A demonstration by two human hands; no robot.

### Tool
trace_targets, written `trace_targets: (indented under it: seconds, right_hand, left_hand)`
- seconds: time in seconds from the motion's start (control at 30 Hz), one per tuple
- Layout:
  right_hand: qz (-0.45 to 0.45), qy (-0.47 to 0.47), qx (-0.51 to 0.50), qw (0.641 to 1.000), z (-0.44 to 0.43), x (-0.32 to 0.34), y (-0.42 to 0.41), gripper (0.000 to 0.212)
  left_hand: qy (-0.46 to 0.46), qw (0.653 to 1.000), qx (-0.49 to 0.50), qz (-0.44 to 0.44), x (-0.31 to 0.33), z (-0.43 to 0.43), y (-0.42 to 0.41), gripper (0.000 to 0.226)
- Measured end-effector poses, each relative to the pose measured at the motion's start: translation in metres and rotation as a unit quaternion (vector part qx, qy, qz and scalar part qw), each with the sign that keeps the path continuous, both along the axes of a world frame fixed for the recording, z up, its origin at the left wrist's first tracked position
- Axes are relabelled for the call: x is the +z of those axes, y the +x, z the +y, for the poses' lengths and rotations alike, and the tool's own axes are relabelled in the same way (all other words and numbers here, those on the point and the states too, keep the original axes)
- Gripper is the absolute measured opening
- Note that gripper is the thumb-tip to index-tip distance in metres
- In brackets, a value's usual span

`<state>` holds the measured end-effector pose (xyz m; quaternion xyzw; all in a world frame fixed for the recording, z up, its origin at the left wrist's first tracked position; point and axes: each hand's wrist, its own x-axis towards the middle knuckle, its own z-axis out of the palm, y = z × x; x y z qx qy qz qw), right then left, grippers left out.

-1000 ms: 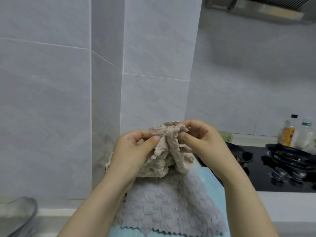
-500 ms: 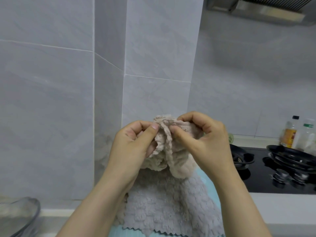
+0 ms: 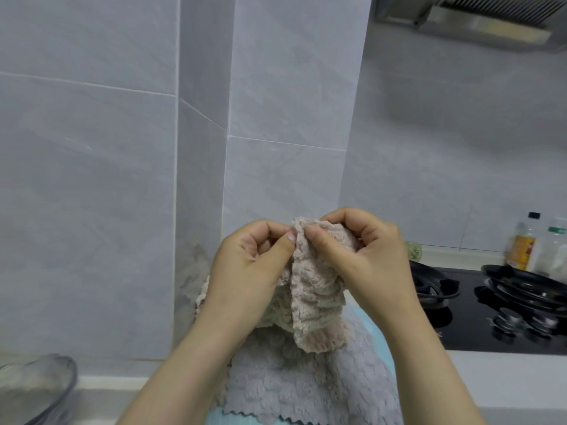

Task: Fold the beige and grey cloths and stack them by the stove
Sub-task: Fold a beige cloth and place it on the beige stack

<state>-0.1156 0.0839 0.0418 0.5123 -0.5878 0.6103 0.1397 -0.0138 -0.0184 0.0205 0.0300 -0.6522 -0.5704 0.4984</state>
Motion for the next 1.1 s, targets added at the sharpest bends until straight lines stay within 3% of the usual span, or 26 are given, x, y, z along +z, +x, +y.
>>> trace_targets:
  seconds: [0.2, 0.37, 0.67, 0.97, 1.1]
  right_hand:
    - [-0.006, -0.002, -0.003, 1.0, -0.001, 0.0, 0.0, 0.014]
    - [-0.007, 0.012, 0.001, 1.0, 0.0, 0.0, 0.0, 0.014]
    - [0.046, 0.054, -0.069, 0.995, 0.017, 0.001, -0.021, 0.04]
    - [0.114, -0.131, 0.012, 0.985, 0.027, 0.018, 0.011, 0.013]
    - [0.143, -0.123, 0.007, 0.982, 0.029, 0.021, 0.012, 0.013]
  left_hand:
    - [0.033, 0.999, -0.036, 0.025, 0.003, 0.006, 0.0, 0.017]
    - [0.019, 0.999, -0.003, 0.032, 0.002, 0.002, 0.0, 0.009]
    - [0.045, 0.997, 0.045, 0.05, 0.005, -0.018, 0.008, 0.017]
    - [-0.002, 0.996, 0.06, 0.06, 0.014, -0.009, 0.02, 0.02]
    - [0.01, 0.998, 0.04, 0.054, 0.015, -0.011, 0.021, 0.027]
